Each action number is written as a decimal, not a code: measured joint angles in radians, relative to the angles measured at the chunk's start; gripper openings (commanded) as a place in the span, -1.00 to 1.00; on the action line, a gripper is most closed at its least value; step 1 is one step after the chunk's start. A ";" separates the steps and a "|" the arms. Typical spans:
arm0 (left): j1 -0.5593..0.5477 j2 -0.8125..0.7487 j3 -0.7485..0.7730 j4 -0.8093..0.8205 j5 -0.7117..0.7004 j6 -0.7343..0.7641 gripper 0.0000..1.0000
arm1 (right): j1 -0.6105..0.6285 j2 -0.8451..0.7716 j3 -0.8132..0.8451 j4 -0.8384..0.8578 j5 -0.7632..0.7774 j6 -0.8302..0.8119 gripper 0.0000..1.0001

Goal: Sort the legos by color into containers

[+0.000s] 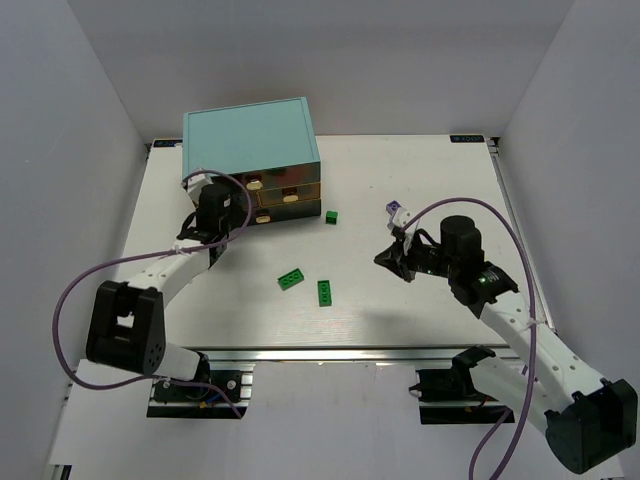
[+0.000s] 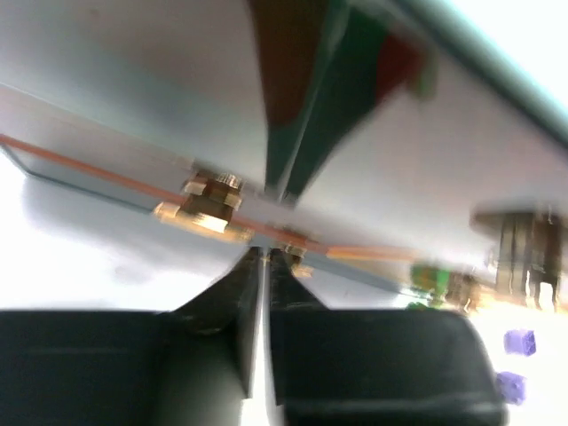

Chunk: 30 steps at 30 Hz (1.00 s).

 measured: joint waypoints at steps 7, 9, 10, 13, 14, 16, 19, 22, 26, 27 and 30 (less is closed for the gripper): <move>0.013 -0.219 -0.074 -0.068 0.171 0.105 0.45 | 0.001 0.080 -0.003 -0.005 -0.036 0.000 -0.10; 0.013 -0.290 -0.077 -0.090 0.238 0.146 0.53 | 0.002 0.096 -0.003 -0.005 -0.042 0.002 0.04; 0.013 -0.325 -0.085 -0.089 0.273 0.169 0.61 | 0.002 0.103 -0.003 -0.005 -0.043 0.002 0.06; 0.008 -0.420 -0.132 -0.071 0.392 0.237 0.66 | 0.003 0.122 -0.003 -0.005 -0.042 0.001 0.08; 0.004 -0.439 -0.148 -0.060 0.425 0.251 0.64 | 0.003 0.127 -0.003 -0.004 -0.039 0.001 0.02; -0.002 -0.448 -0.174 -0.029 0.517 0.268 0.49 | 0.003 0.131 -0.003 -0.004 -0.030 0.002 -0.11; -0.011 -0.383 -0.207 0.070 0.658 0.250 0.37 | 0.002 0.129 -0.003 0.003 -0.009 0.002 -0.56; -0.018 -0.293 -0.257 0.217 0.770 0.204 0.37 | -0.002 0.102 -0.010 0.014 0.011 0.007 -1.00; -0.029 -0.225 -0.324 0.401 0.808 0.129 0.40 | -0.014 0.053 -0.022 0.040 0.033 0.016 -0.98; -0.031 -0.216 -0.336 0.443 0.807 0.113 0.43 | -0.016 0.047 -0.022 0.048 0.039 0.018 -0.98; -0.043 -0.171 -0.354 0.571 0.771 0.065 0.50 | -0.022 0.043 -0.022 0.060 0.052 0.025 -0.98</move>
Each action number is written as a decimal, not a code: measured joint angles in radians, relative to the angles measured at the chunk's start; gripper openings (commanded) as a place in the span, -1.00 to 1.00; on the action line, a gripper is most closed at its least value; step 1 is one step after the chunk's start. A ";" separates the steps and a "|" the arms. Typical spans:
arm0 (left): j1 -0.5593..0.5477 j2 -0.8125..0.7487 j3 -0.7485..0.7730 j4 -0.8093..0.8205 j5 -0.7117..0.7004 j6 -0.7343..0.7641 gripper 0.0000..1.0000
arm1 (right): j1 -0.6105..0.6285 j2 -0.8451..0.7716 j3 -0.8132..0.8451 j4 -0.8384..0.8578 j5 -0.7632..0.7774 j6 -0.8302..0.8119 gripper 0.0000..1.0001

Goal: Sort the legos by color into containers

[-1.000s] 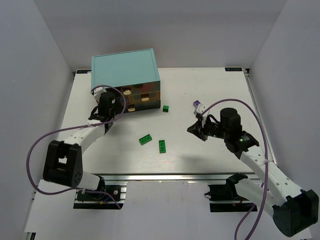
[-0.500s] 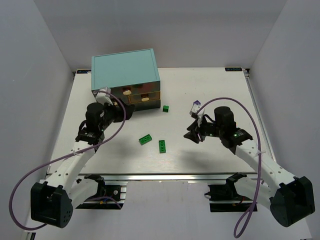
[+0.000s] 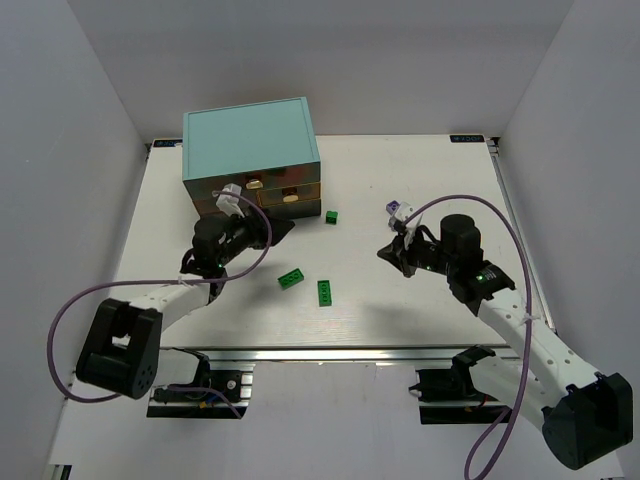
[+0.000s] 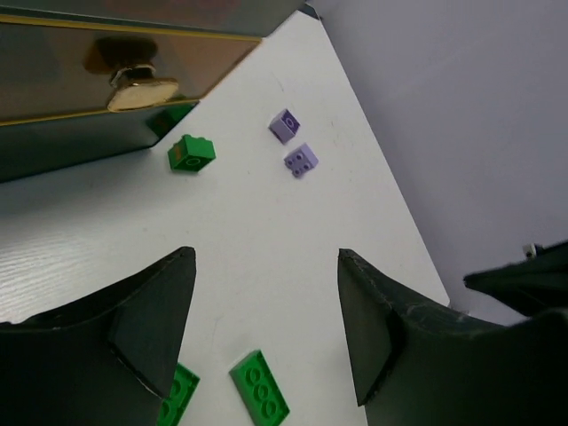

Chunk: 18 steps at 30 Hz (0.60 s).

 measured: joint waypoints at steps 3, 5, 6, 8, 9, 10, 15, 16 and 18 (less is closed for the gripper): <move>-0.016 0.085 0.004 0.087 -0.071 -0.039 0.52 | -0.005 -0.003 0.000 0.001 0.011 0.004 -0.98; -0.028 0.150 0.022 0.100 -0.127 -0.057 0.53 | -0.005 -0.010 0.000 0.001 0.016 0.005 -0.99; -0.036 0.187 0.037 0.101 -0.158 -0.065 0.53 | -0.006 -0.016 0.000 0.001 0.018 0.006 -0.98; -0.050 0.244 0.070 0.093 -0.216 -0.072 0.54 | -0.008 -0.029 0.000 0.003 0.019 0.008 -0.99; -0.057 0.268 0.089 0.086 -0.246 -0.075 0.54 | -0.008 -0.036 0.000 0.003 0.019 0.008 -0.99; -0.063 0.287 0.106 0.082 -0.271 -0.076 0.55 | -0.010 -0.043 0.000 0.004 0.020 0.008 -0.99; -0.087 0.365 0.188 0.084 -0.367 -0.084 0.56 | -0.010 -0.061 -0.005 0.016 0.023 0.003 -1.00; -0.091 0.379 0.201 0.088 -0.379 -0.088 0.56 | -0.010 -0.063 -0.010 0.019 0.023 0.002 -1.00; -0.093 0.404 0.223 0.089 -0.407 -0.095 0.56 | -0.010 -0.063 -0.018 0.021 0.030 -0.002 -1.00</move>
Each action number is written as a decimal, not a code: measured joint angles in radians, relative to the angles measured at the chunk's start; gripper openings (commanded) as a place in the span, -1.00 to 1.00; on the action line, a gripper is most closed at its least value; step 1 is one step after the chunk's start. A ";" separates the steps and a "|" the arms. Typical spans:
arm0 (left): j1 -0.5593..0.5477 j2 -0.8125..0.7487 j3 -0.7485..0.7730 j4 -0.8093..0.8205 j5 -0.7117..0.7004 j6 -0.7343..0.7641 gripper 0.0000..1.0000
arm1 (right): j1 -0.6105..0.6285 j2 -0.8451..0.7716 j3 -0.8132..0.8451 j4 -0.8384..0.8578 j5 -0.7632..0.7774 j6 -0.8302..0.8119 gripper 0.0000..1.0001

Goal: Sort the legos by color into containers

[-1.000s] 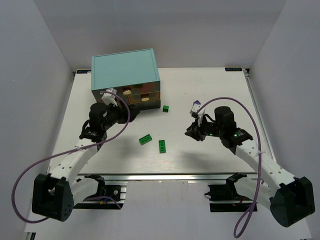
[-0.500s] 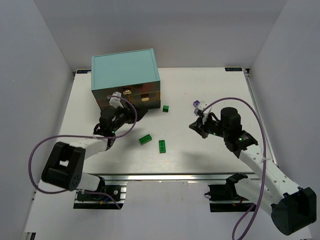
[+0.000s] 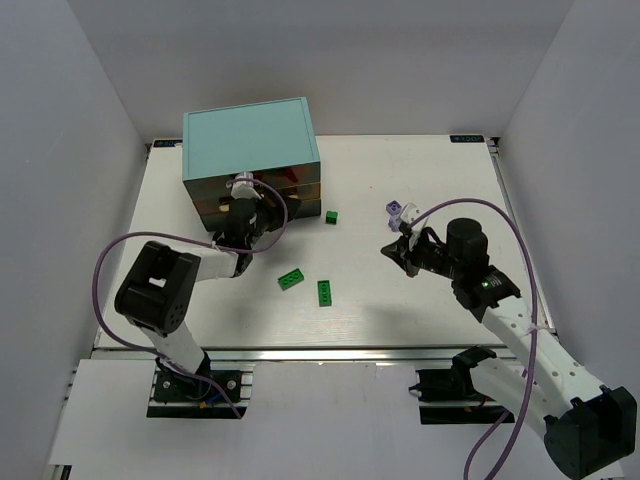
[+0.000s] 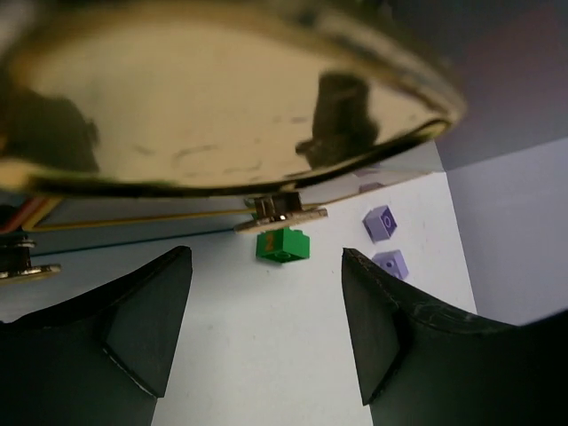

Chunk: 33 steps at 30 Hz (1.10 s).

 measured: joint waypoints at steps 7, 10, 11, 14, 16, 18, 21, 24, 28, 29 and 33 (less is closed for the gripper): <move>-0.025 0.055 0.048 -0.002 -0.082 -0.019 0.56 | 0.000 -0.016 -0.016 0.000 0.021 -0.022 -1.00; -0.026 0.065 0.069 -0.010 -0.100 -0.026 0.53 | 0.001 -0.029 -0.016 0.002 0.027 -0.026 -1.00; -0.026 0.067 0.076 -0.012 -0.106 -0.030 0.51 | 0.001 -0.031 -0.016 0.002 0.029 -0.027 -1.00; -0.026 0.067 0.093 -0.017 -0.119 -0.046 0.45 | 0.003 -0.032 -0.016 0.003 0.031 -0.031 -1.00; -0.027 0.067 0.103 -0.026 -0.133 -0.062 0.37 | 0.006 -0.032 -0.016 0.003 0.033 -0.034 -1.00; -0.027 0.067 0.113 -0.042 -0.147 -0.084 0.26 | 0.007 -0.032 -0.016 0.003 0.034 -0.037 -1.00; -0.030 0.067 0.133 -0.085 -0.171 -0.108 0.08 | 0.007 -0.032 -0.016 0.003 0.034 -0.041 -1.00; -0.030 0.068 0.154 -0.132 -0.191 -0.124 -0.03 | 0.007 -0.032 -0.016 0.003 0.036 -0.043 -1.00; -0.031 0.068 0.165 -0.154 -0.195 -0.138 -0.22 | 0.007 -0.032 -0.016 0.003 0.037 -0.044 -1.00; -0.031 0.068 0.165 -0.155 -0.195 -0.142 -0.24 | 0.007 -0.032 -0.016 0.004 0.037 -0.044 -1.00; -0.031 0.067 0.162 -0.153 -0.189 -0.155 -0.32 | 0.008 -0.032 -0.016 0.004 0.037 -0.044 -1.00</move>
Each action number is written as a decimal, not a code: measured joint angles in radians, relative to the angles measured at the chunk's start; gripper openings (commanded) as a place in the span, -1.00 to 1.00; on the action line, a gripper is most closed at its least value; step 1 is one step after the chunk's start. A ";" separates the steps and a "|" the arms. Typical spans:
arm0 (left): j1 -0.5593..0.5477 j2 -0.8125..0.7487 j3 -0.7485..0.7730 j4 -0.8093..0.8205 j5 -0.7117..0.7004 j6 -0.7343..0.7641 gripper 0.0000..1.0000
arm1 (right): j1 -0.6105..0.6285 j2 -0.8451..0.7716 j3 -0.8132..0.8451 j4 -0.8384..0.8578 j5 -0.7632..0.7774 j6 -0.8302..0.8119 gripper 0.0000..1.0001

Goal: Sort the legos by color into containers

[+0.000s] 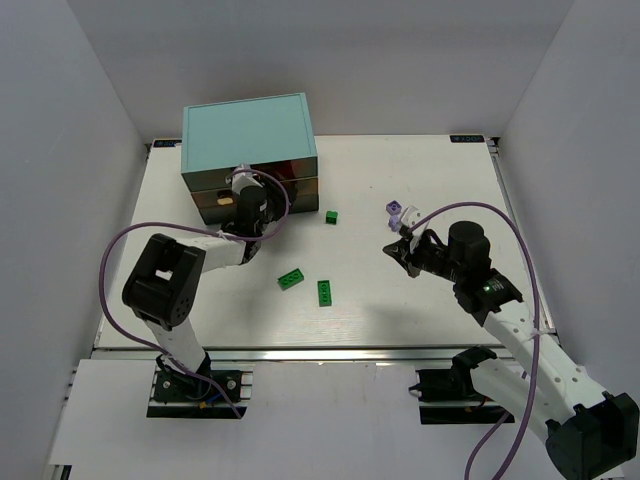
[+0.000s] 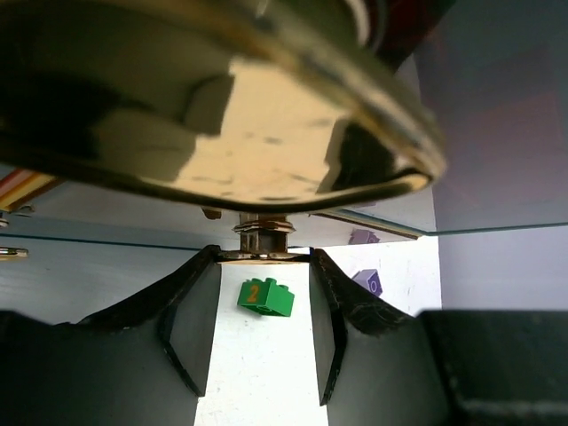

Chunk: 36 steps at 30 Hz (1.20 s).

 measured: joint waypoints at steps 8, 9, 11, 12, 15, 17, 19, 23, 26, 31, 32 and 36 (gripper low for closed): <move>-0.010 -0.084 -0.113 0.030 0.063 -0.027 -0.36 | 0.002 0.000 0.000 0.000 0.000 -0.001 -1.00; -0.015 -0.101 -0.133 0.031 0.071 -0.027 -0.36 | 0.002 0.000 0.000 0.000 0.000 -0.001 -1.00; -0.025 -0.135 -0.172 0.033 0.082 -0.031 -0.36 | 0.002 0.000 0.000 0.000 0.000 -0.002 -1.00; -0.030 -0.155 -0.192 0.032 0.087 -0.032 -0.36 | 0.002 0.000 0.000 0.000 0.000 -0.002 -1.00; -0.043 -0.207 -0.242 0.024 0.098 -0.035 -0.36 | 0.002 0.000 0.000 0.000 0.000 -0.002 -1.00; -0.050 -0.239 -0.270 0.018 0.105 -0.035 -0.27 | 0.002 0.001 0.000 0.000 0.000 -0.002 -0.94; -0.056 -0.260 -0.285 0.005 0.108 -0.035 -0.04 | 0.002 0.004 0.000 0.000 0.000 -0.001 -0.56; -0.059 -0.283 -0.287 -0.034 0.117 -0.020 0.51 | 0.002 0.019 0.000 -0.001 -0.005 -0.010 0.09; -0.059 -0.299 -0.287 -0.072 0.119 -0.004 0.61 | 0.002 0.028 0.000 -0.008 -0.016 -0.022 0.16; -0.059 -0.355 -0.284 -0.158 0.120 0.023 0.63 | 0.002 0.030 0.000 -0.010 -0.041 -0.037 0.16; -0.059 -0.376 -0.283 -0.179 0.120 0.031 0.61 | 0.002 0.031 0.000 -0.011 -0.046 -0.040 0.14; -0.059 -0.483 -0.283 -0.268 0.119 0.064 0.37 | 0.001 0.037 0.000 -0.019 -0.060 -0.058 0.12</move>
